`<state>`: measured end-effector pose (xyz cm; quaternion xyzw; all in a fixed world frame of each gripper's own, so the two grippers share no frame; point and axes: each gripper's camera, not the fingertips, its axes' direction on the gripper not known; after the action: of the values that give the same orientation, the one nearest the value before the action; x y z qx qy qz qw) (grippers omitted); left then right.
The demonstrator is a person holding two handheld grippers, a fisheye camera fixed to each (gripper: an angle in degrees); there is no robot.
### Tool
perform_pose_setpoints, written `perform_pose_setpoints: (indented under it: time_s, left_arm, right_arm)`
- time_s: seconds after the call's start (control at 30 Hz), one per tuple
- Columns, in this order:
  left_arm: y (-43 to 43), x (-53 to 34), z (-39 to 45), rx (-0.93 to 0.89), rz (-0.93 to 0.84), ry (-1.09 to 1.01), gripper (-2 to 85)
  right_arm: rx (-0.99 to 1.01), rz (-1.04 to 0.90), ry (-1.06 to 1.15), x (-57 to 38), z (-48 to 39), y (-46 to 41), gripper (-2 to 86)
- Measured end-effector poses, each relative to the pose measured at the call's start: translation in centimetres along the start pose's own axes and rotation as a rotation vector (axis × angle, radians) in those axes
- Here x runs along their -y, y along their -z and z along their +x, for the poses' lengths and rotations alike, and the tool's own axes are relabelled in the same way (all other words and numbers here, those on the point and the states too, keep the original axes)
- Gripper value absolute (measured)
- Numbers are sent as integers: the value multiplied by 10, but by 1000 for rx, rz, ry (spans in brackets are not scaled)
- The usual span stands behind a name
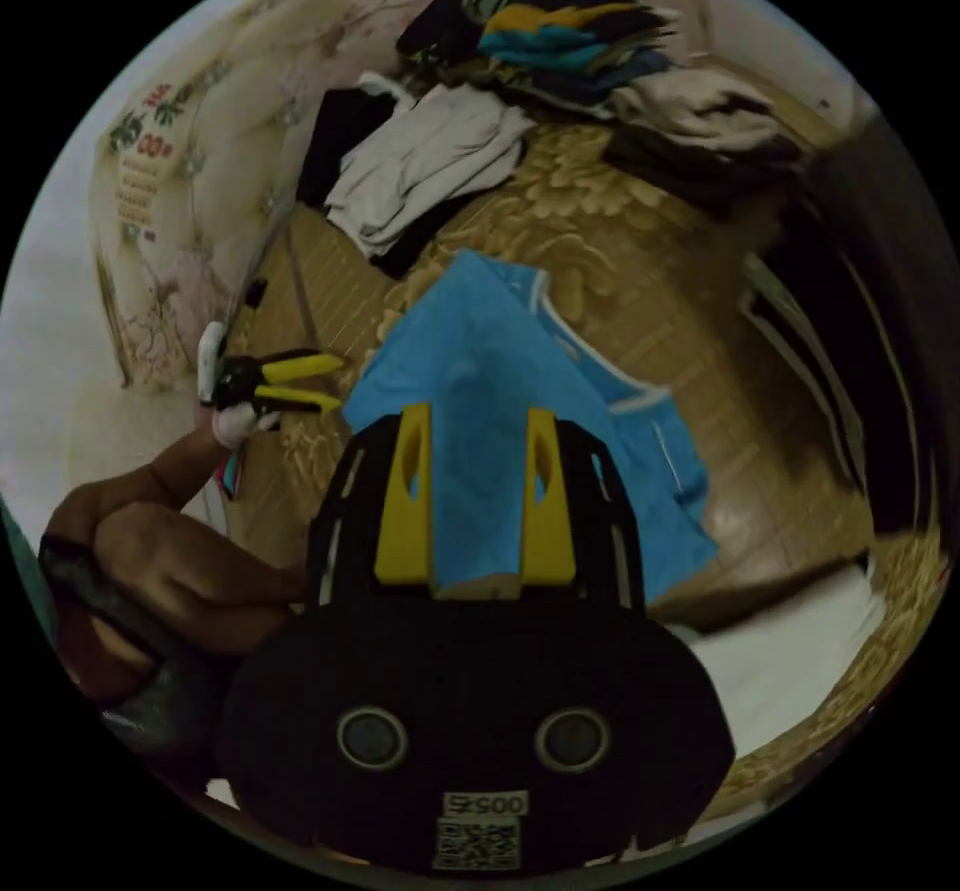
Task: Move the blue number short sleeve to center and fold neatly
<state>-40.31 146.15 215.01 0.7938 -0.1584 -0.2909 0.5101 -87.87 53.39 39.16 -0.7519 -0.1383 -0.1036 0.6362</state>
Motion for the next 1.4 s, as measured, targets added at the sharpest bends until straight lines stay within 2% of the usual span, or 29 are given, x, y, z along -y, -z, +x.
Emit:
perform_pose_setpoints:
  time_s: [0.1, 0.37, 0.53, 0.63, 0.8, 0.9, 1.0, 1.1, 1.27, 1.4]
  left_arm:
    - [-13, -11, -9, -66, -9, 15, 161]
    - [-35, -25, -27, -88, -3, 14, 123]
    - [-46, -28, -34, -63, -10, -2, 77]
    - [-52, -31, -42, -121, -16, 26, 65]
    - [-57, -40, -48, -120, -21, 7, 62]
    - [-61, -43, -49, -128, -26, -7, 58]
    - [-64, -48, -51, -147, -27, -15, 52]
    - [-62, -52, -58, -189, -25, 7, 48]
    - [-45, -59, -72, -309, -38, -8, 47]
    - [-15, -68, -72, -258, -45, -58, 46]
  right_arm:
    - [-38, 4, -21, 55, -22, -35, 137]
    - [-246, -78, -262, 163, -52, -137, 153]
    - [-480, -160, -194, 192, -69, -167, 153]
    - [-496, -159, -185, 201, -69, -170, 161]
    - [-346, -138, -234, 211, -55, -169, 164]
    - [-535, -185, -167, 218, -56, -189, 146]
    - [-572, -147, -129, 217, -51, -191, 117]
    - [-597, -129, -147, 209, -31, -184, 35]
    - [-349, 11, -197, 182, 6, -157, 3]
    - [-58, 173, -182, 161, 30, -135, 0]
